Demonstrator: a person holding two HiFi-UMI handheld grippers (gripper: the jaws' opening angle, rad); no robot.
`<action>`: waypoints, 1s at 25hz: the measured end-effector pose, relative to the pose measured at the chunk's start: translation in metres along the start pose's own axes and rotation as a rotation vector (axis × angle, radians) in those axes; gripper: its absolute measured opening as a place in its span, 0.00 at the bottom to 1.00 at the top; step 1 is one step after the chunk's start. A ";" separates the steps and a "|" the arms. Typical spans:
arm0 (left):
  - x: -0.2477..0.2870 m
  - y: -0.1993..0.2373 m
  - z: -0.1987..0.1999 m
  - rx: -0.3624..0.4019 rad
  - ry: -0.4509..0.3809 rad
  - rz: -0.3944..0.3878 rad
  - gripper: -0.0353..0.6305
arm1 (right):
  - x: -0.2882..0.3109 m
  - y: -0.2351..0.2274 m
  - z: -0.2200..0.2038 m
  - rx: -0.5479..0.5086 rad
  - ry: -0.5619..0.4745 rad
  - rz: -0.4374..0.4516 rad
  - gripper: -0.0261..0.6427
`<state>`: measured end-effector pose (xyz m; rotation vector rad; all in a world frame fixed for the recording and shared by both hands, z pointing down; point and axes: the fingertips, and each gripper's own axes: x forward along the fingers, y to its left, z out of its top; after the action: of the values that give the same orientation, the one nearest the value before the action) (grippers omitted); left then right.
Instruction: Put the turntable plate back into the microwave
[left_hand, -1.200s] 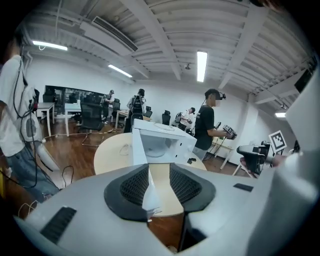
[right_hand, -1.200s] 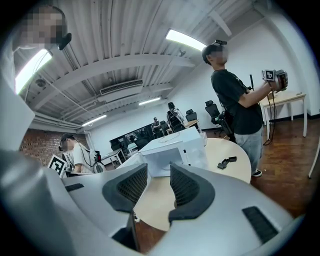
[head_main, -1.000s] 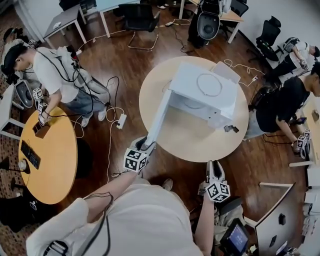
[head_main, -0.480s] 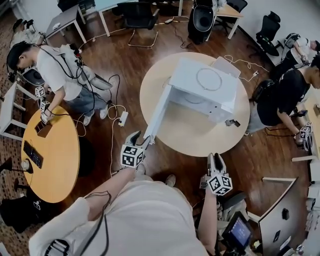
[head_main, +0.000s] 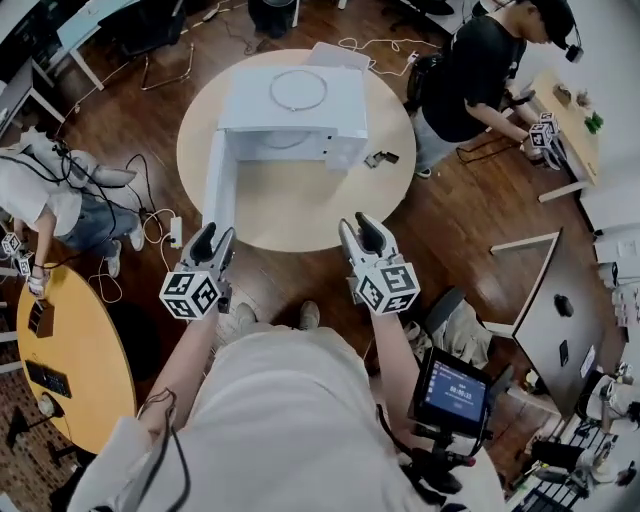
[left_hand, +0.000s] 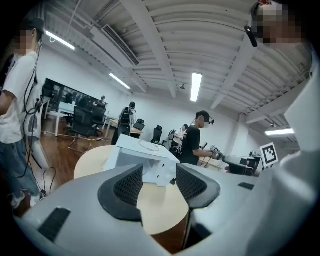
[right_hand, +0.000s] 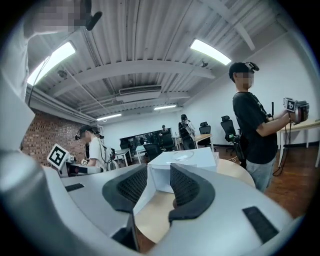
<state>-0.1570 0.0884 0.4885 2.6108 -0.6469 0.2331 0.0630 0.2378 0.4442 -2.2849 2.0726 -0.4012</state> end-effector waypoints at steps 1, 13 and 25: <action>0.002 -0.006 -0.002 0.003 0.002 -0.014 0.36 | -0.004 0.003 0.007 0.004 -0.015 0.006 0.26; 0.021 -0.052 -0.039 0.050 0.052 -0.156 0.36 | -0.051 -0.015 -0.009 -0.092 0.009 -0.032 0.26; -0.011 -0.032 -0.046 -0.012 -0.008 -0.021 0.36 | -0.046 -0.032 -0.029 -0.124 0.061 0.012 0.26</action>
<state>-0.1538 0.1389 0.5149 2.6069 -0.6214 0.2123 0.0848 0.2908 0.4703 -2.3548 2.1980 -0.3562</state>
